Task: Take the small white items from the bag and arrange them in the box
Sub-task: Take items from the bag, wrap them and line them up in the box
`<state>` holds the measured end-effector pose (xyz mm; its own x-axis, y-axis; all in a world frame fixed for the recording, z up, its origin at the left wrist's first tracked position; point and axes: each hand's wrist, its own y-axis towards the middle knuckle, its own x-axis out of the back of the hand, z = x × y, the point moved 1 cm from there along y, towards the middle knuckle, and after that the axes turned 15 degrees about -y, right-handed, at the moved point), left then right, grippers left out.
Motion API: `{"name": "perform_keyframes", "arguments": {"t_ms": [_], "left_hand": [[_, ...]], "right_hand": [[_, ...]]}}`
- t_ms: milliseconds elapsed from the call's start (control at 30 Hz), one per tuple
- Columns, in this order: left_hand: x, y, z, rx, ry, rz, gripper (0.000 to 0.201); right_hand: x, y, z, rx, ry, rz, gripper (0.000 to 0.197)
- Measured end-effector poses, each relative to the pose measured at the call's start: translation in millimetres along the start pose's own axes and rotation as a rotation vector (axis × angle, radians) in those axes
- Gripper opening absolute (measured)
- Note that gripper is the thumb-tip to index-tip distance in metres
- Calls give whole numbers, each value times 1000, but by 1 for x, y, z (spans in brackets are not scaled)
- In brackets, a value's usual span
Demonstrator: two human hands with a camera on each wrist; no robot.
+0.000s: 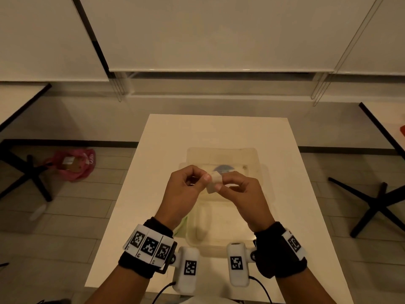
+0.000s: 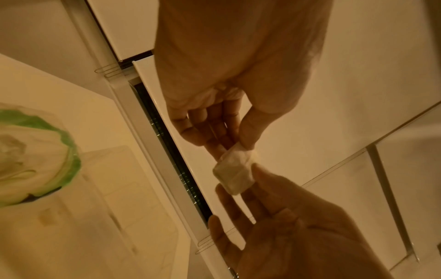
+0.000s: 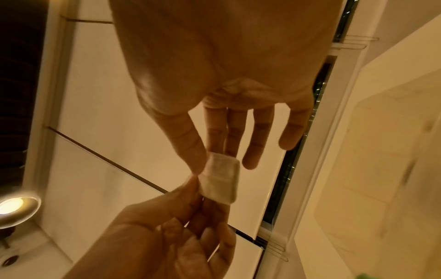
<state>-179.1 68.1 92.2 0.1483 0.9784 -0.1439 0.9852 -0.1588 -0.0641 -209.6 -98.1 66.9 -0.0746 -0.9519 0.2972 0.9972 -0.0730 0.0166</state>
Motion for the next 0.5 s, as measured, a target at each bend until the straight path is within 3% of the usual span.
{"name": "perform_keyframes", "arguments": {"t_ms": [67, 267, 500], "left_hand": [[0, 0, 0, 11, -14, -8, 9], [-1, 0, 0, 20, -23, -18, 13], [4, -1, 0, 78, -19, 75, 19]], "right_hand": [[0, 1, 0, 0, 12, -39, 20], [2, 3, -2, 7, 2, -27, 10], [6, 5, 1, -49, 158, -86, 8]]}}
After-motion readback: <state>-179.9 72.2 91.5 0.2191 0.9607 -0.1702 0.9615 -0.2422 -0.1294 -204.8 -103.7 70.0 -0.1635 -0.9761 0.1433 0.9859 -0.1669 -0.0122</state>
